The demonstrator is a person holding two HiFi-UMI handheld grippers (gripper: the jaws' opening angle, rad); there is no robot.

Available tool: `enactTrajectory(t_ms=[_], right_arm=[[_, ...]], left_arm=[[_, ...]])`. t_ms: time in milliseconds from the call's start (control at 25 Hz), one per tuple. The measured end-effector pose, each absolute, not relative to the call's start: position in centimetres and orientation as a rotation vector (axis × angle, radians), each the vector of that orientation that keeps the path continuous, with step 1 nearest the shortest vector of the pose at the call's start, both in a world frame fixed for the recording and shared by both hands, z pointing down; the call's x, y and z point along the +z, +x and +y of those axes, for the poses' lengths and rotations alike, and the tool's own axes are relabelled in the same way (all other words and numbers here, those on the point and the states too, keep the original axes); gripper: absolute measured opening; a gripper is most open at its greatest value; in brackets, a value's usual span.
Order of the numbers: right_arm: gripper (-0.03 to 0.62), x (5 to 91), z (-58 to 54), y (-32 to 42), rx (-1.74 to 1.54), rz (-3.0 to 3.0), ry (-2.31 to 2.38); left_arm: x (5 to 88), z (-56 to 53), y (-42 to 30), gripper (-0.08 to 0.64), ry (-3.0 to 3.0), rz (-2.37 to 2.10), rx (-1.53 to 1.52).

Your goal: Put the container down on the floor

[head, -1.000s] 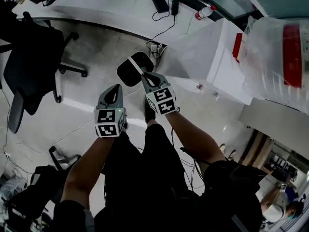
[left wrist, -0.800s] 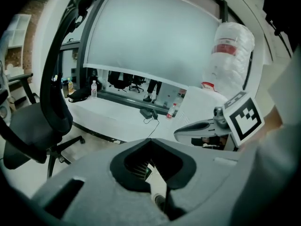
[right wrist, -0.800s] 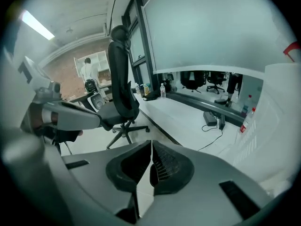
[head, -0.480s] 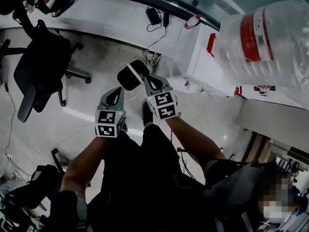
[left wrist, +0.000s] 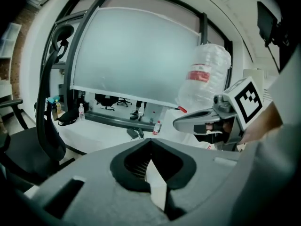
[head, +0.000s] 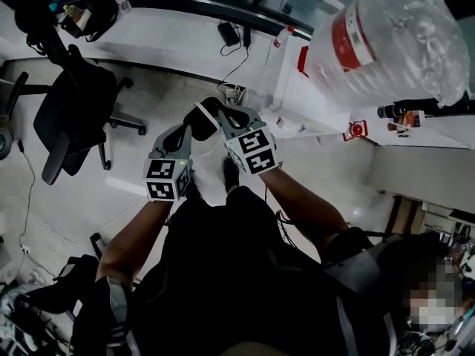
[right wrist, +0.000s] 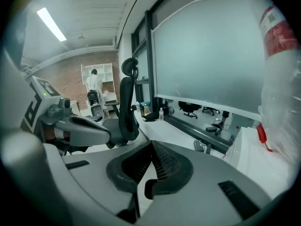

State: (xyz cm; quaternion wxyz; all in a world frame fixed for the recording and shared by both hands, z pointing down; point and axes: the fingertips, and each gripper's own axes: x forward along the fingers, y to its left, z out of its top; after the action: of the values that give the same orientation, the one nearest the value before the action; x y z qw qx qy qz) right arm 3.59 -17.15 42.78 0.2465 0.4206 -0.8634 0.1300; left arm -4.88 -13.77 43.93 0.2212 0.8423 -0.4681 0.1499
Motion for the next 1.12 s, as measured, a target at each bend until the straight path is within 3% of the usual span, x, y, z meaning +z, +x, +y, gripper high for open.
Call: enactTrajectory(t_ms=[440,1120], right_arm=[[0.008,35.2,-16.5,5.3,0.32,-2.427,1.197],[0.008,29.0,-16.2,6.9,0.384,-2.586,1.325]], left_arm=[[35.7,-12.3,-4.0,0.006,2.472,-1.301,0.231],[32.2,-12.6,-4.8,0.006,2.434,-1.373,0.165]])
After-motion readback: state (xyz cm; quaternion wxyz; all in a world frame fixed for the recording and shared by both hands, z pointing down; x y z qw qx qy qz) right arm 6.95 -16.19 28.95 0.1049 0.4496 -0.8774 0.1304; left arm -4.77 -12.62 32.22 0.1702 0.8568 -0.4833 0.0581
